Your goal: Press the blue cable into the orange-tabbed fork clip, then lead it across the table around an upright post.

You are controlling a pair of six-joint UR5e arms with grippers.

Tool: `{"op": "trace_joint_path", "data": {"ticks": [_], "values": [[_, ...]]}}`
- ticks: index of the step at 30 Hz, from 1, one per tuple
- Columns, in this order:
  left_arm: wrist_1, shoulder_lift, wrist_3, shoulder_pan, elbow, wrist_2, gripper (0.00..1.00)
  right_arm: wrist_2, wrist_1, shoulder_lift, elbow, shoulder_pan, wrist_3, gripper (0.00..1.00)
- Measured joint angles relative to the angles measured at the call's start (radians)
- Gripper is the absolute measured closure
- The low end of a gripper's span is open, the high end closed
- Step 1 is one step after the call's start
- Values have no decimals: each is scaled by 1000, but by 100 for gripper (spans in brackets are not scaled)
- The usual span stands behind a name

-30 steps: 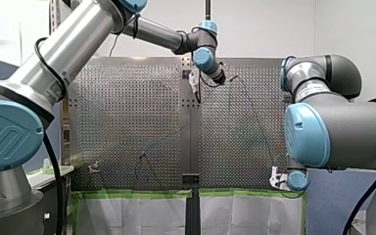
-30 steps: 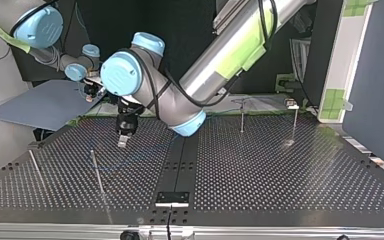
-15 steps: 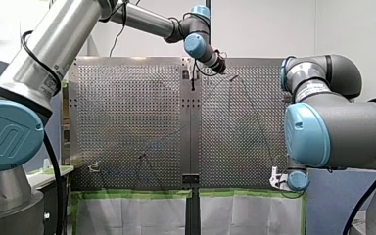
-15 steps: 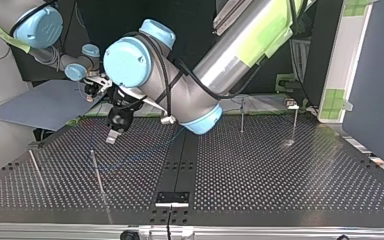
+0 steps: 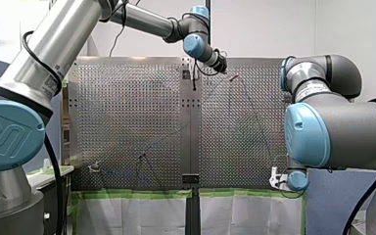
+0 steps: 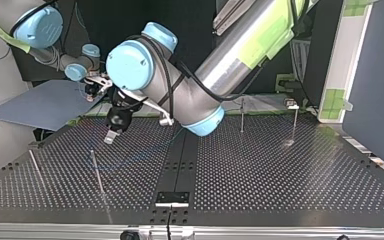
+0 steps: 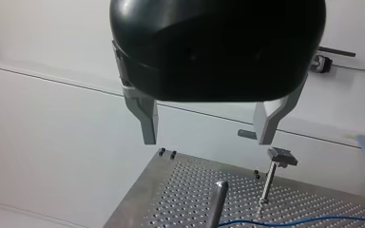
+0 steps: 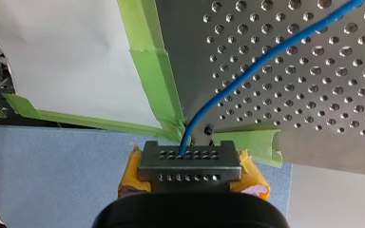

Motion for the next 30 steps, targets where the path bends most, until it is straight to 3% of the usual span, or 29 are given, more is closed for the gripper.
{"op": "trace_joint_path", "data": {"ticks": [20, 30], "values": [[5, -1, -24, 11, -8, -12, 0, -13, 0, 0, 0, -2, 5, 100], [-40, 0, -87, 9, -8, -87, 0, -16, 0, 0, 0, -3, 8, 100]]}}
